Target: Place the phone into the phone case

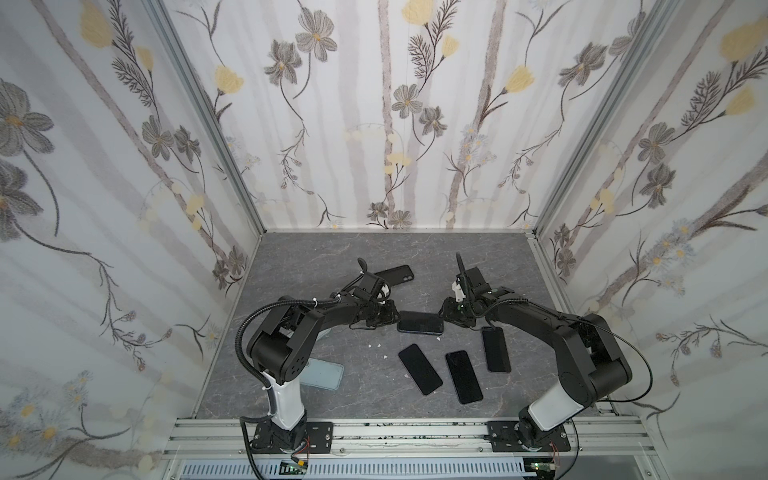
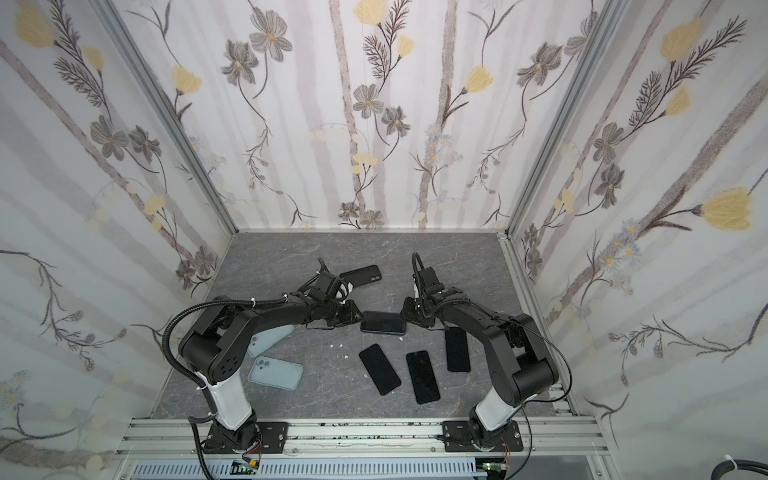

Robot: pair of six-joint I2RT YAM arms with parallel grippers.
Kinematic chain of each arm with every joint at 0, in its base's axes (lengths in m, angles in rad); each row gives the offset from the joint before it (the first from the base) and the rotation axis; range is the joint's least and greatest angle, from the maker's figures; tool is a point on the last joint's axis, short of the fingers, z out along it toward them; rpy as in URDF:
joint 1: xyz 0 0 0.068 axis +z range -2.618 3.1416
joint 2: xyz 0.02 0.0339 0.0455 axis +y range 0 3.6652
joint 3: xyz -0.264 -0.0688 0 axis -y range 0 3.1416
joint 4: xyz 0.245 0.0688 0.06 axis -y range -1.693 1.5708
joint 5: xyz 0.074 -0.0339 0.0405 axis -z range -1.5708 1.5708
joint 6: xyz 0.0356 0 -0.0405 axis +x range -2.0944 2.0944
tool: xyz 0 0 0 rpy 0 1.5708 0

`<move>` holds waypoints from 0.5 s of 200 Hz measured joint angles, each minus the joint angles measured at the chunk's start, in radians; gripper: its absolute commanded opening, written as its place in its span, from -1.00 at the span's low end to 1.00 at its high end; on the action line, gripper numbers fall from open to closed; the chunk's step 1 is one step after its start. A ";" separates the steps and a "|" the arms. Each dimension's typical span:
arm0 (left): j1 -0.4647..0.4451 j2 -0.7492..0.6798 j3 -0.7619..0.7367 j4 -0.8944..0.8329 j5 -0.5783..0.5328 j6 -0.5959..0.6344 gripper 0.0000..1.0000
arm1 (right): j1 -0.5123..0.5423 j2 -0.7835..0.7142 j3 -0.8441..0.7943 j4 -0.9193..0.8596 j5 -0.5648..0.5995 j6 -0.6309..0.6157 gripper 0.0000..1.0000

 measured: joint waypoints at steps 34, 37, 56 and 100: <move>-0.006 0.036 0.022 -0.003 0.027 0.011 -0.48 | -0.010 0.001 -0.034 0.006 -0.006 -0.010 -0.34; -0.006 0.037 0.023 -0.002 0.029 0.011 -0.48 | -0.010 0.002 -0.036 0.007 -0.008 -0.010 -0.35; -0.007 0.038 0.024 0.000 0.039 0.011 -0.48 | -0.009 0.013 -0.047 0.018 -0.023 -0.018 -0.42; -0.010 0.040 0.023 0.009 0.055 0.005 -0.49 | -0.006 0.040 -0.061 0.058 -0.063 -0.018 -0.53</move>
